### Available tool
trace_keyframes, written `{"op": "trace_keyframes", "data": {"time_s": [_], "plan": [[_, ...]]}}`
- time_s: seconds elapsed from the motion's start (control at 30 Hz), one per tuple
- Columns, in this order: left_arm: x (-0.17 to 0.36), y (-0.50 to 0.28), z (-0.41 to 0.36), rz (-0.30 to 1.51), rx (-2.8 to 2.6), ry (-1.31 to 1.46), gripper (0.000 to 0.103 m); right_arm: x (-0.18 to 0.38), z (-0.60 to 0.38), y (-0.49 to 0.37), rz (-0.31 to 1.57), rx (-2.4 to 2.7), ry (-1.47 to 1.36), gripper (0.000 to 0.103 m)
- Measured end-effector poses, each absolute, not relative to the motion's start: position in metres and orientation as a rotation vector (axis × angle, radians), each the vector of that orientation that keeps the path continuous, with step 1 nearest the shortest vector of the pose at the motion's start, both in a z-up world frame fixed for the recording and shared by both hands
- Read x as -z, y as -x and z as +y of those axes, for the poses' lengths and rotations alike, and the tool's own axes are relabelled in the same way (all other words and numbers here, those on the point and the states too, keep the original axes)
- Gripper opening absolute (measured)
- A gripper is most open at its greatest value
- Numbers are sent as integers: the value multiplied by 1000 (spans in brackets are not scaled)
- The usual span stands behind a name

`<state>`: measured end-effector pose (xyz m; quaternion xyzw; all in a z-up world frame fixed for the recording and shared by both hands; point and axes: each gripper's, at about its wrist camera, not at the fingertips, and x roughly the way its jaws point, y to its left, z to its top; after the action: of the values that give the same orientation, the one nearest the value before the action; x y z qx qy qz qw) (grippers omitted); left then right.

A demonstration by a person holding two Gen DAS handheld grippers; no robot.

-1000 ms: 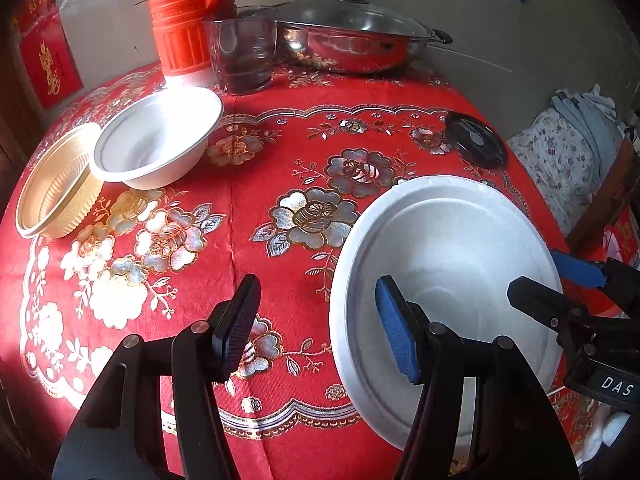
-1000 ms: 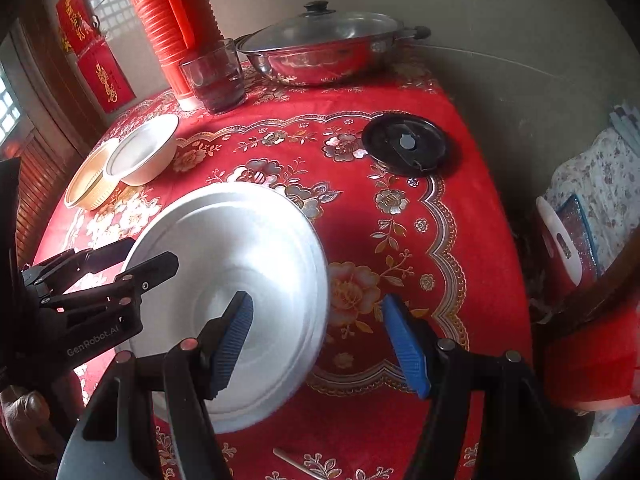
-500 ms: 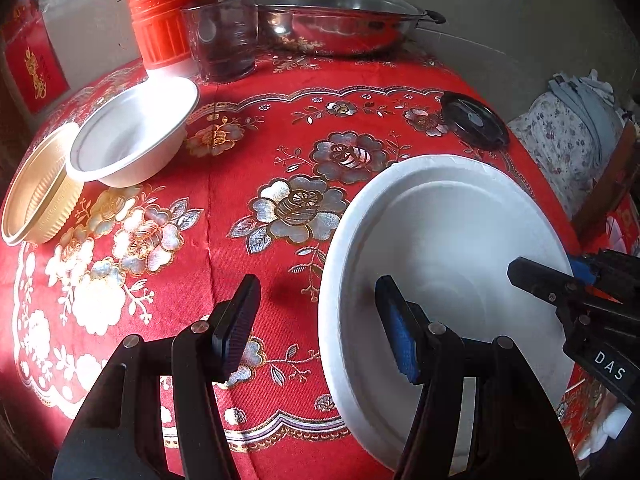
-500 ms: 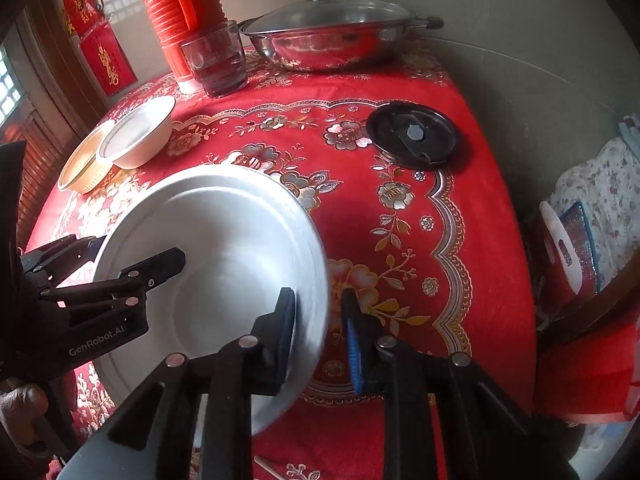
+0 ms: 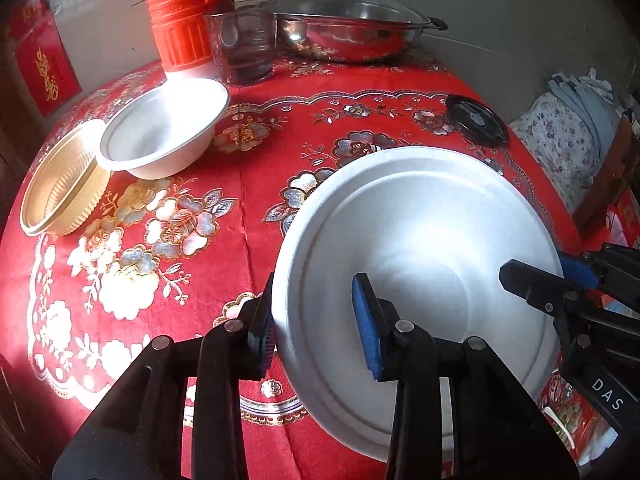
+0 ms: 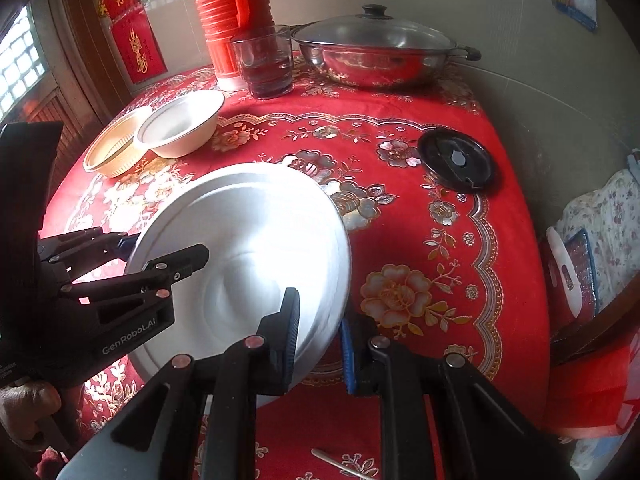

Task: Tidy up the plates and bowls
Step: 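Lift the white plate with both tools and carry it toward the green basin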

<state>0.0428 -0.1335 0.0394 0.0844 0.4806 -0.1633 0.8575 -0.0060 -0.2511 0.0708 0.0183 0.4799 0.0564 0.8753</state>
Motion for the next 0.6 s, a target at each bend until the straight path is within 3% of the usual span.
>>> {"op": "trace_keyframes", "data": {"time_s": [0.6], "plan": [[-59, -25, -71, 962, 279, -128, 35, -87, -198, 14, 981, -189, 18, 21]]}}
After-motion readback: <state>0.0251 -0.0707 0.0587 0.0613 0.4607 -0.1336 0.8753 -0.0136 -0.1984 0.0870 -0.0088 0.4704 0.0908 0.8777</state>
